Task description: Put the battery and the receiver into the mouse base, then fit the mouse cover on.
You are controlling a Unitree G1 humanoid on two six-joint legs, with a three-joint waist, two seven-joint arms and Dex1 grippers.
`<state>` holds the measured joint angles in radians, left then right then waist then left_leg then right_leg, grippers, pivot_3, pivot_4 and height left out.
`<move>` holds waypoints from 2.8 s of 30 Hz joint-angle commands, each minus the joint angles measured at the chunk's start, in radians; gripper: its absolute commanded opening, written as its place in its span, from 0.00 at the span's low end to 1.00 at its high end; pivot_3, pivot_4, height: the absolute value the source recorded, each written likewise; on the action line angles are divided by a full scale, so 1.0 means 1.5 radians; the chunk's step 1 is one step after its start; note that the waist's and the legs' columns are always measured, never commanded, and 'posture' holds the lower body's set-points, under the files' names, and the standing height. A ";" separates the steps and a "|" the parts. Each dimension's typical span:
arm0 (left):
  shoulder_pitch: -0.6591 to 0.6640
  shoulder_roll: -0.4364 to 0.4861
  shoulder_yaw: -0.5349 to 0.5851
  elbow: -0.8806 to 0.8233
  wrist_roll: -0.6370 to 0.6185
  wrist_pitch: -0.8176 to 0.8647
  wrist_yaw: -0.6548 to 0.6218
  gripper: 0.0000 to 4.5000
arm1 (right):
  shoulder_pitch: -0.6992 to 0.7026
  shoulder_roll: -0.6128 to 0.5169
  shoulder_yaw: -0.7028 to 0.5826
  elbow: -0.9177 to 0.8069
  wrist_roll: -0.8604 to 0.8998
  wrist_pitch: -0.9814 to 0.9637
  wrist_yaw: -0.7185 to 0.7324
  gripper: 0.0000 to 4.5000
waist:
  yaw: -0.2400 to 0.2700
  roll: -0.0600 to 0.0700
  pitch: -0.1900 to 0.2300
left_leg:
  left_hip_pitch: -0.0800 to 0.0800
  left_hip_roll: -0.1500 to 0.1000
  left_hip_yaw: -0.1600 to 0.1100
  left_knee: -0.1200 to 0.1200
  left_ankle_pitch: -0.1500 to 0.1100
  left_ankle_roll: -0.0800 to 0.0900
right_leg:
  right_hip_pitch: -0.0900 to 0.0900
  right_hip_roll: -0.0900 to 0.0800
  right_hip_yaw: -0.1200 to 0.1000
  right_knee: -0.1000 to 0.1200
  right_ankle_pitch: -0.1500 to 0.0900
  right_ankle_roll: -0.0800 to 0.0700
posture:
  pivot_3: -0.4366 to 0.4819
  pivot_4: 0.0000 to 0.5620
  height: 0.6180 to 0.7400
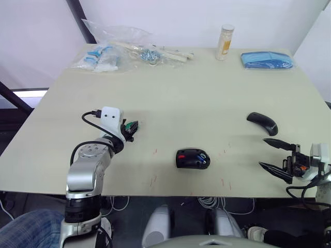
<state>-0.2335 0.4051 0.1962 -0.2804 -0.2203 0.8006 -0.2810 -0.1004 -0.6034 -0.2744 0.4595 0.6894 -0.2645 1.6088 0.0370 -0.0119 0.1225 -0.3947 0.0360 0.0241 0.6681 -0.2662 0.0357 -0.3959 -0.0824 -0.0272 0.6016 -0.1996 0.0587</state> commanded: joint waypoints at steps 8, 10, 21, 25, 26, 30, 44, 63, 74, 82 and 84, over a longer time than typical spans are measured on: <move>-0.004 0.009 0.018 0.004 -0.008 0.006 0.005 0.29 | -0.001 -0.005 -0.012 -0.009 0.010 -0.002 0.004 1.00 | 0.000 0.000 0.000 | 0.000 0.000 0.000 0.000 0.000 0.000 | 0.000 0.000 0.000 0.000 0.000 0.000 | 0.48 0.27 1.00; -0.006 0.010 0.018 0.007 -0.011 0.010 0.002 0.29 | -0.001 -0.004 -0.012 -0.010 0.009 -0.002 0.004 1.00 | 0.000 0.000 0.000 | 0.000 0.000 0.000 0.000 0.000 0.000 | 0.000 0.000 0.000 0.000 0.000 0.000 | 0.48 0.27 1.00; -0.002 0.013 0.022 0.022 -0.016 0.012 0.002 0.29 | -0.004 -0.007 -0.010 -0.004 0.010 -0.004 0.004 1.00 | 0.000 0.000 0.000 | 0.000 0.000 0.000 0.000 0.000 0.000 | 0.000 0.000 0.000 0.000 0.000 0.000 | 0.48 0.27 1.00; 0.002 0.022 0.017 0.038 -0.012 0.008 -0.005 0.29 | -0.006 -0.004 -0.011 -0.005 0.008 -0.005 0.004 1.00 | 0.000 0.000 0.000 | 0.000 0.000 0.000 0.000 0.000 0.000 | 0.000 0.000 0.000 0.000 0.000 0.000 | 0.48 0.27 1.00; 0.002 0.024 0.015 0.040 -0.011 0.006 -0.007 0.29 | -0.007 -0.004 -0.010 -0.004 0.008 -0.005 0.004 1.00 | 0.000 0.000 0.000 | 0.000 0.000 0.000 0.000 0.000 0.000 | 0.000 0.000 0.000 0.000 0.000 0.000 | 0.48 0.27 1.00; -0.003 0.030 0.010 0.048 -0.016 0.005 -0.018 0.29 | -0.008 -0.003 -0.009 -0.005 0.008 -0.005 0.004 1.00 | 0.000 0.000 0.000 | 0.000 0.000 0.000 0.000 0.000 0.000 | 0.000 0.000 0.000 0.000 0.000 0.000 | 0.48 0.27 1.00; -0.014 0.042 -0.007 0.073 -0.012 -0.010 -0.039 0.29 | -0.011 -0.002 -0.010 0.008 0.010 -0.017 0.004 1.00 | 0.000 0.000 0.000 | 0.000 0.000 0.000 0.000 0.000 0.000 | 0.000 0.000 0.000 0.000 0.000 0.000 | 0.48 0.27 1.00; -0.010 0.045 -0.008 0.072 -0.012 -0.003 -0.042 0.17 | -0.003 -0.002 -0.009 -0.002 0.010 -0.017 0.004 1.00 | 0.000 0.000 0.000 | 0.000 0.000 0.000 0.000 0.000 0.000 | 0.000 0.000 0.000 0.000 0.000 0.000 | 0.48 0.27 1.00; -0.008 0.042 -0.009 0.074 -0.010 -0.005 -0.037 0.17 | 0.000 -0.007 -0.008 -0.004 0.012 -0.018 0.004 1.00 | 0.000 0.000 0.000 | 0.000 0.000 0.000 0.000 0.000 0.000 | 0.000 0.000 0.000 0.000 0.000 0.000 | 0.48 0.27 1.00; -0.007 0.041 -0.014 0.077 -0.008 -0.005 -0.038 0.17 | 0.001 -0.011 -0.005 0.003 0.014 -0.024 0.004 1.00 | 0.000 0.000 0.000 | 0.000 0.000 0.000 0.000 0.000 0.000 | 0.000 0.000 0.000 0.000 0.000 0.000 | 0.48 0.27 1.00; -0.007 0.041 -0.013 0.076 -0.008 -0.005 -0.037 0.17 | 0.001 -0.011 -0.005 0.003 0.014 -0.024 0.004 1.00 | 0.000 0.000 0.000 | 0.000 0.000 0.000 0.000 0.000 0.000 | 0.000 0.000 0.000 0.000 0.000 0.000 | 0.48 0.27 1.00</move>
<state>-0.2431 0.4630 0.1845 -0.1458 -0.2368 0.8004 -0.3408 -0.1003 -0.6036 -0.2743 0.4799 0.6895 -0.2874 1.6088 0.0367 -0.0120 0.1226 -0.3947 0.0360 0.0241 0.6681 -0.2664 0.0353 -0.3960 -0.0825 -0.0273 0.6016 -0.1996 0.0586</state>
